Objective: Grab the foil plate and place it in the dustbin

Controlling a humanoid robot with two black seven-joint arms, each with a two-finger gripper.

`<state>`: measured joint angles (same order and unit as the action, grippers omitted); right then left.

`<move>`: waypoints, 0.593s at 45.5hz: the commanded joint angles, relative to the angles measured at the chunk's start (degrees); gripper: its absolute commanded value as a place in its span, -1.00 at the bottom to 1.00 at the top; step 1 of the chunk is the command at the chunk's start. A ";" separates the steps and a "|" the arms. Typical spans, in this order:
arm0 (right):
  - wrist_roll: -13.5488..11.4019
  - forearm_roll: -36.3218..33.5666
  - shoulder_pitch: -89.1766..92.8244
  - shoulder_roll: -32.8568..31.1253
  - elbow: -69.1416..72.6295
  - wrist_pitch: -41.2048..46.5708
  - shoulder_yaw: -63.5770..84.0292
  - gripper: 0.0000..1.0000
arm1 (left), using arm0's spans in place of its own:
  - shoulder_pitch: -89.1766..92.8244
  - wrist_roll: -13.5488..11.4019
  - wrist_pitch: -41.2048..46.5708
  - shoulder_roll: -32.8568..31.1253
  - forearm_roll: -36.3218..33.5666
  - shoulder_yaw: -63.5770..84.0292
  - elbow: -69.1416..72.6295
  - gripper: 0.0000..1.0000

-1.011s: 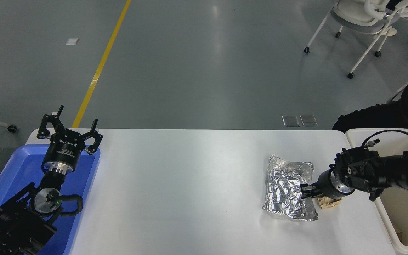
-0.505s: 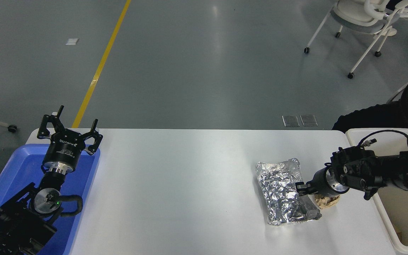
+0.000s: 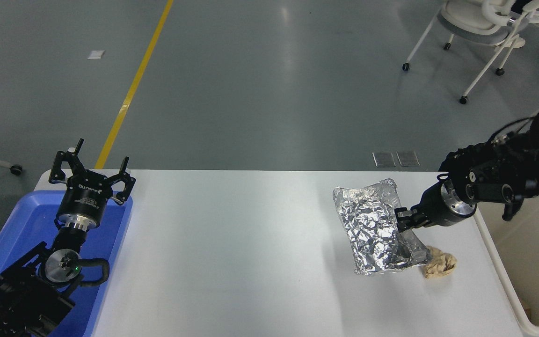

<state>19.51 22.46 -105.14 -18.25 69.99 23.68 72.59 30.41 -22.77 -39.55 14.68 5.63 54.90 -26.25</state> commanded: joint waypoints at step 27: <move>1.06 -0.05 -39.35 -1.08 19.31 15.87 9.67 -1.00 | 0.00 0.00 -0.09 0.00 -0.01 -0.05 -0.03 1.00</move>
<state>20.49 21.66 -139.77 -18.93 88.15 36.83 78.95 30.41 -22.76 -39.55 14.67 5.62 54.89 -26.23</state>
